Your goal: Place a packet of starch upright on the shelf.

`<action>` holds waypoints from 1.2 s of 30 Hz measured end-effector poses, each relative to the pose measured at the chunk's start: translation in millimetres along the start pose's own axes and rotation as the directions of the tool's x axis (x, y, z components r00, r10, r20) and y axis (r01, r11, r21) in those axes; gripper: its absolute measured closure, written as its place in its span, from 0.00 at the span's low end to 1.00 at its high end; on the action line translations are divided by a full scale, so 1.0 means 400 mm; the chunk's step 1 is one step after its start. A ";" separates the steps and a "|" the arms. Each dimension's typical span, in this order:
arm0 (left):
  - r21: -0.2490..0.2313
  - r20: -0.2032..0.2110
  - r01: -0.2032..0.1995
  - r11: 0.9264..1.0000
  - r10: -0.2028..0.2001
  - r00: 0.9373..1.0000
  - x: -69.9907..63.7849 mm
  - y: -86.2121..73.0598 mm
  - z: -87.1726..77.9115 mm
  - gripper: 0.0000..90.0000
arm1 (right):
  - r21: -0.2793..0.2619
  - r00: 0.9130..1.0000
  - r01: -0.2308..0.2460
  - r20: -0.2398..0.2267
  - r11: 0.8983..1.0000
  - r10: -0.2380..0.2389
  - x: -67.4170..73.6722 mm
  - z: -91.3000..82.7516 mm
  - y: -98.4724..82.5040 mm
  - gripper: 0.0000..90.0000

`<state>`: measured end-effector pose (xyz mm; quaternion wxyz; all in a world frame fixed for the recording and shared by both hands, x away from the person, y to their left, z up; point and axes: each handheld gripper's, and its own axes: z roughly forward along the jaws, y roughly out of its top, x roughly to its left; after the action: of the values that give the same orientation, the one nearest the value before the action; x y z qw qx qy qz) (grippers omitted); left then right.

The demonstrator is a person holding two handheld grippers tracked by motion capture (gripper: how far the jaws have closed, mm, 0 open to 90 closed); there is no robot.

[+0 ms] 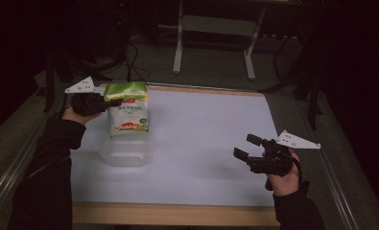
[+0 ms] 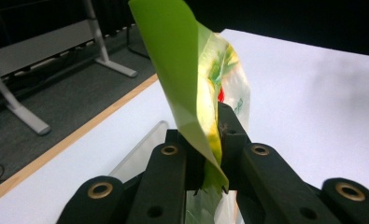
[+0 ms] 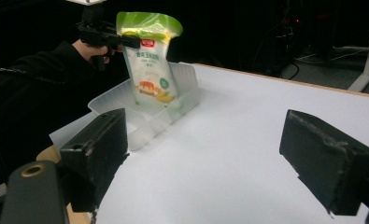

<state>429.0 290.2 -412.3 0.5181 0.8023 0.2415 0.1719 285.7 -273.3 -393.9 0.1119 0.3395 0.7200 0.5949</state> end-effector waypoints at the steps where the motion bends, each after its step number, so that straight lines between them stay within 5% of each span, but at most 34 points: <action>1: 0.000 0.000 0.000 1.000 0.000 1.000 0.000 0.000 0.000 0.93 | 0.000 1.000 0.000 0.000 1.000 0.000 0.000 0.000 0.000 0.17; 6: 0.072 -0.048 -0.071 0.995 0.074 0.996 -0.012 -0.038 0.042 0.93 | 0.005 1.000 -0.005 -0.004 1.000 0.005 0.002 -0.010 -0.009 0.17; 10: 0.070 -0.093 0.027 0.997 -0.020 0.995 0.011 -0.074 0.024 0.93 | 0.016 1.000 -0.010 -0.002 1.000 0.010 -0.003 -0.017 -0.018 0.17; 17: 0.048 -0.089 0.050 0.998 -0.046 0.995 0.014 -0.083 0.020 0.93 | 0.022 1.000 -0.021 -0.006 1.000 0.021 -0.009 -0.012 -0.023 0.17; 21: 0.044 -0.123 0.036 0.998 -0.030 0.992 0.008 -0.079 0.023 0.84 | 0.029 1.000 -0.016 -0.011 0.999 0.017 -0.007 -0.009 -0.023 0.17; 24: 0.035 -0.167 0.067 0.997 -0.060 0.984 -0.002 -0.067 0.012 0.72 | 0.033 1.000 -0.015 -0.011 0.999 0.015 -0.005 -0.012 -0.023 0.17; 28: 0.021 -0.212 0.103 0.994 -0.096 0.973 -0.013 -0.050 -0.001 0.41 | 0.035 1.000 -0.009 -0.010 0.999 0.009 -0.006 -0.017 -0.023 0.17; 30: 0.023 -0.256 0.162 0.987 -0.151 0.955 -0.019 -0.031 -0.013 0.20 | 0.036 1.000 -0.014 -0.007 0.999 0.014 -0.005 -0.022 -0.024 0.17; 31: 0.023 -0.256 0.162 0.987 -0.151 0.955 -0.019 -0.031 -0.013 0.14 | 0.036 1.000 -0.012 -0.006 0.999 0.012 -0.005 -0.023 -0.024 0.17; 32: 0.023 -0.263 0.198 0.980 -0.186 0.947 -0.022 -0.023 -0.025 0.09 | 0.038 1.000 -0.010 -0.005 0.999 0.010 -0.004 -0.025 -0.025 0.17; 34: 0.015 -0.281 0.203 0.979 -0.191 0.941 -0.026 -0.019 -0.033 0.03 | 0.039 1.000 -0.009 -0.005 0.999 0.009 -0.003 -0.027 -0.027 0.17; 35: -0.029 -0.270 0.228 0.973 -0.227 0.936 -0.035 -0.014 -0.053 0.03 | 0.036 1.000 -0.009 -0.006 0.999 0.010 -0.003 -0.028 -0.028 0.17; 36: -0.048 -0.286 0.241 0.969 -0.244 0.927 -0.042 -0.013 -0.062 0.02 | 0.039 1.000 -0.008 -0.006 0.999 0.009 -0.002 -0.030 -0.028 0.17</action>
<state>401.0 300.9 -407.3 0.4994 0.7293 0.4108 0.2236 275.5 -283.8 -401.6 0.1006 0.3428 0.7302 0.5823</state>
